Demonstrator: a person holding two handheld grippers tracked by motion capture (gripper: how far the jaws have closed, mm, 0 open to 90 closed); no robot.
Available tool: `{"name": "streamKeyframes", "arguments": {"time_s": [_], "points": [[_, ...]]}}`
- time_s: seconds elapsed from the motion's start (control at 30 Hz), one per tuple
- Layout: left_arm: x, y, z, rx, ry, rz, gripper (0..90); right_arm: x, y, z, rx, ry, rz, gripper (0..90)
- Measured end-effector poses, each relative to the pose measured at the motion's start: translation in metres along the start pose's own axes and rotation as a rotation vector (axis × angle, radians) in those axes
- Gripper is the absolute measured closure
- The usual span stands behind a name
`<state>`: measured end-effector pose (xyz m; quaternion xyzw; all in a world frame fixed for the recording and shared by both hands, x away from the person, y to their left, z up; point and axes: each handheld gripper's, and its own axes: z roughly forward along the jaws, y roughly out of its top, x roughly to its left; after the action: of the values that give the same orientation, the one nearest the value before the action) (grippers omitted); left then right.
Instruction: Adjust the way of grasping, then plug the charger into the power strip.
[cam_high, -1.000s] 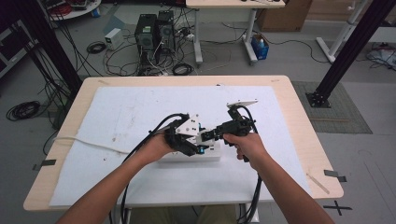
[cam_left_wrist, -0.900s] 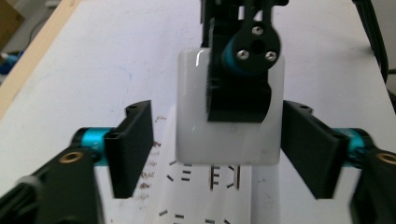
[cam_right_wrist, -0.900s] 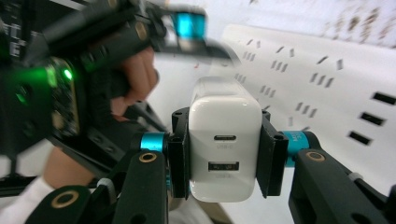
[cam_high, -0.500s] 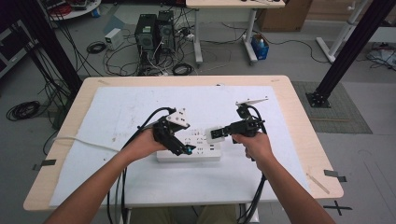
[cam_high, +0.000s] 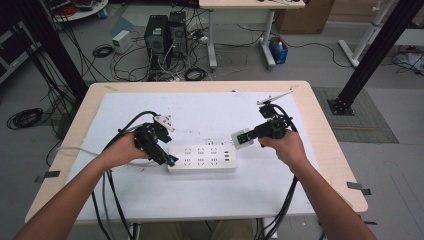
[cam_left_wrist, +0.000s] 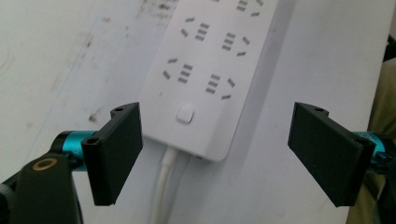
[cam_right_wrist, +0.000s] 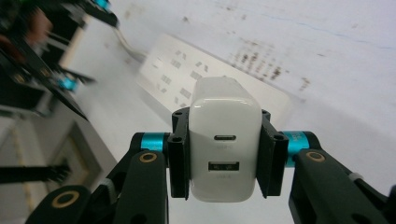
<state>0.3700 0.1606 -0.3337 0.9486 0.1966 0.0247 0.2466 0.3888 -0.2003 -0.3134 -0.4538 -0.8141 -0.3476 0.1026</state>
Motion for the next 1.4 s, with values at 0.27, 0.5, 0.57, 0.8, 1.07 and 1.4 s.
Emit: {"name": "streamKeyframes", "arguments": {"time_s": [0.27, 0.5, 0.57, 0.8, 1.07, 1.4], "points": [[0.010, -0.016, -0.011, 0.060, -0.001, -0.012, 18.5, 0.012, 0.011, -0.006, 0.149, -0.172, -0.162, 62.4], [0.019, -0.028, -0.018, 0.129, 0.021, -0.039, 18.5, 0.021, 0.015, -0.013, 0.213, -0.276, -0.289, 62.4], [0.021, -0.031, -0.020, 0.141, 0.029, -0.069, 18.2, 0.023, 0.016, -0.017, 0.223, -0.298, -0.315, 62.4], [0.027, -0.040, -0.033, 0.122, 0.058, -0.131, 18.1, 0.027, 0.021, -0.023, 0.271, -0.375, -0.383, 62.4], [0.025, -0.049, -0.034, 0.124, 0.092, -0.155, 18.2, 0.028, 0.020, -0.022, 0.274, -0.372, -0.395, 62.3], [0.026, -0.048, -0.032, 0.117, 0.098, -0.131, 18.2, 0.033, 0.021, -0.020, 0.276, -0.354, -0.414, 62.3]]}}
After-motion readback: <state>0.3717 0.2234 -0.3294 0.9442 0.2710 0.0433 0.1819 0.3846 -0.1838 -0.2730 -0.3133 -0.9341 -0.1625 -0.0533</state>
